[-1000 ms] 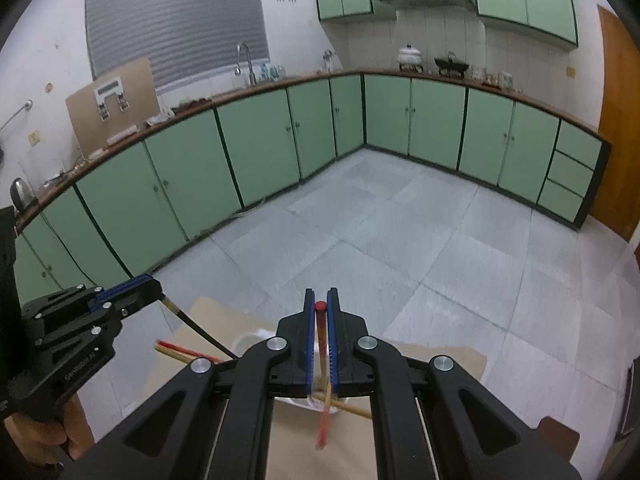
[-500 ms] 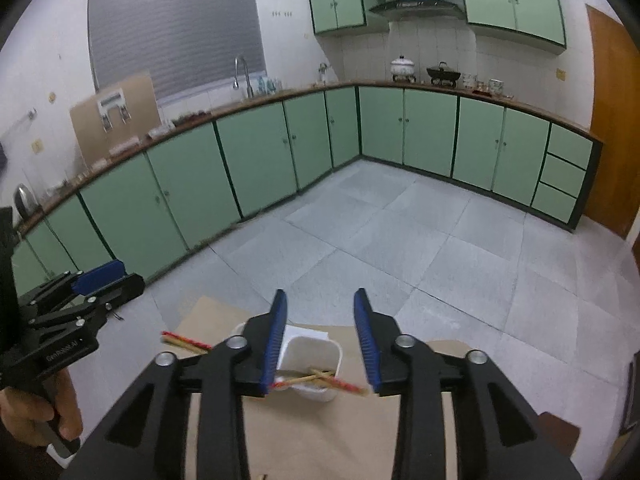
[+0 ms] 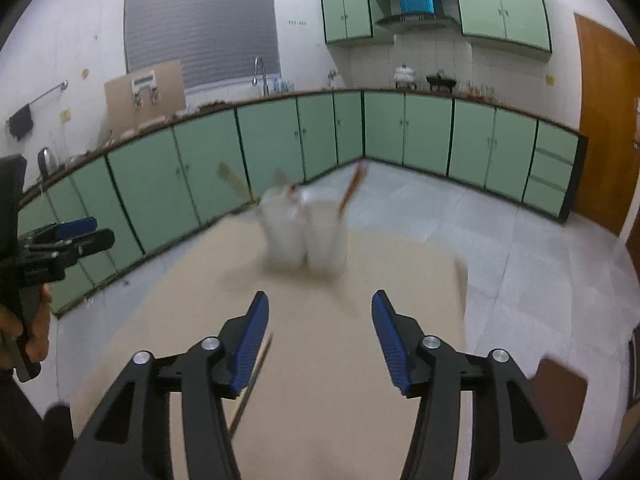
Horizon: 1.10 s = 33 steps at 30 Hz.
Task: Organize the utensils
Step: 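Move both tools back to the last two chopsticks, then grasp the black chopstick with the right tool while the left grasps the red-tipped wooden chopstick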
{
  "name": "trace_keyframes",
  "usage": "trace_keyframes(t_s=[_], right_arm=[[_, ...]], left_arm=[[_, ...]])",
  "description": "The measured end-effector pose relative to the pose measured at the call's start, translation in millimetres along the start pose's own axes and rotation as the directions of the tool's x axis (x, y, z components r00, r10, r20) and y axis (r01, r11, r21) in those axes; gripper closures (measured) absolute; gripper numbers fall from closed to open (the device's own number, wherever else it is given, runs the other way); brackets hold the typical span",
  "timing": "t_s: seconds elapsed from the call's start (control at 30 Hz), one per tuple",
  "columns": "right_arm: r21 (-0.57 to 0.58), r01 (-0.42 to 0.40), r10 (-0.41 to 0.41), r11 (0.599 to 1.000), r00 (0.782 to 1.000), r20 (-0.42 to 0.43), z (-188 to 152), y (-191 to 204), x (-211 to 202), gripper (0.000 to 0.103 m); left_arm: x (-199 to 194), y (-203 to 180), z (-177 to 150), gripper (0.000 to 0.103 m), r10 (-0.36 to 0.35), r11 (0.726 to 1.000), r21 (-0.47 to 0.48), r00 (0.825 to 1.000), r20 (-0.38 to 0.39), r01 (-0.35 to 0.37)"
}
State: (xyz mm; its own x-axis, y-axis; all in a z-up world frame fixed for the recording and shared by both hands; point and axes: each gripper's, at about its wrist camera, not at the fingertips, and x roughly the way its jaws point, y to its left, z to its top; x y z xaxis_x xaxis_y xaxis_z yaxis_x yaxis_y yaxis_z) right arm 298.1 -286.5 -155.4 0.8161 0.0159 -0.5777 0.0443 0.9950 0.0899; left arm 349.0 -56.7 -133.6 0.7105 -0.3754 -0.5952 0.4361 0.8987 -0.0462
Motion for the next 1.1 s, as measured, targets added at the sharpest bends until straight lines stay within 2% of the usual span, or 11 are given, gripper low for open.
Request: trace_keyframes(t_s=[0.13, 0.23, 0.33, 0.5, 0.57, 0.63, 0.9, 1.1], right_arm=[[0.020, 0.005, -0.004, 1.000, 0.999, -0.050, -82.3, 25.3, -6.1, 0.048], [0.039, -0.021, 0.024, 0.999, 0.994, -0.104, -125.2, 42.6, -1.8, 0.048], [-0.034, -0.046, 0.040, 0.998, 0.989, -0.146, -161.8, 76.3, 4.3, 0.049], [-0.102, -0.050, 0.030, 0.993, 0.982, -0.185, -183.1, 102.2, 21.4, 0.049], [-0.115, -0.050, 0.026, 0.992, 0.979, -0.203, -190.8, 104.2, 29.2, 0.049], [-0.133, -0.042, 0.018, 0.990, 0.984, -0.177, -193.0, 104.4, 31.2, 0.049], [-0.015, 0.024, -0.026, 1.000, 0.987, -0.162, -191.1, 58.1, 29.8, 0.049], [-0.064, -0.012, 0.002, 0.998, 0.988, -0.153, -192.9, 63.3, 30.5, 0.047]], left_arm=[[-16.3, 4.3, -67.2, 0.013, -0.002, 0.999, -0.051, 1.000, -0.012, 0.001], [-31.2, 3.1, -103.5, 0.013, 0.035, 0.997, -0.062, 0.999, 0.007, -0.034], [-43.3, 5.2, -129.0, 0.013, 0.030, 0.993, -0.112, 1.000, 0.002, -0.029], [-55.6, 11.9, -153.2, 0.013, 0.035, 0.982, -0.183, 0.999, -0.015, -0.037], [-56.6, 10.7, -155.8, 0.013, 0.040, 0.982, -0.183, 0.999, -0.021, -0.043], [-58.7, 10.5, -157.1, 0.013, 0.041, 0.982, -0.184, 0.999, -0.020, -0.044], [-50.1, 2.9, -155.6, 0.013, 0.038, 0.987, -0.157, 0.999, -0.039, -0.044], [-41.0, -1.6, -160.5, 0.013, 0.028, 0.986, -0.164, 0.998, -0.062, -0.038]])
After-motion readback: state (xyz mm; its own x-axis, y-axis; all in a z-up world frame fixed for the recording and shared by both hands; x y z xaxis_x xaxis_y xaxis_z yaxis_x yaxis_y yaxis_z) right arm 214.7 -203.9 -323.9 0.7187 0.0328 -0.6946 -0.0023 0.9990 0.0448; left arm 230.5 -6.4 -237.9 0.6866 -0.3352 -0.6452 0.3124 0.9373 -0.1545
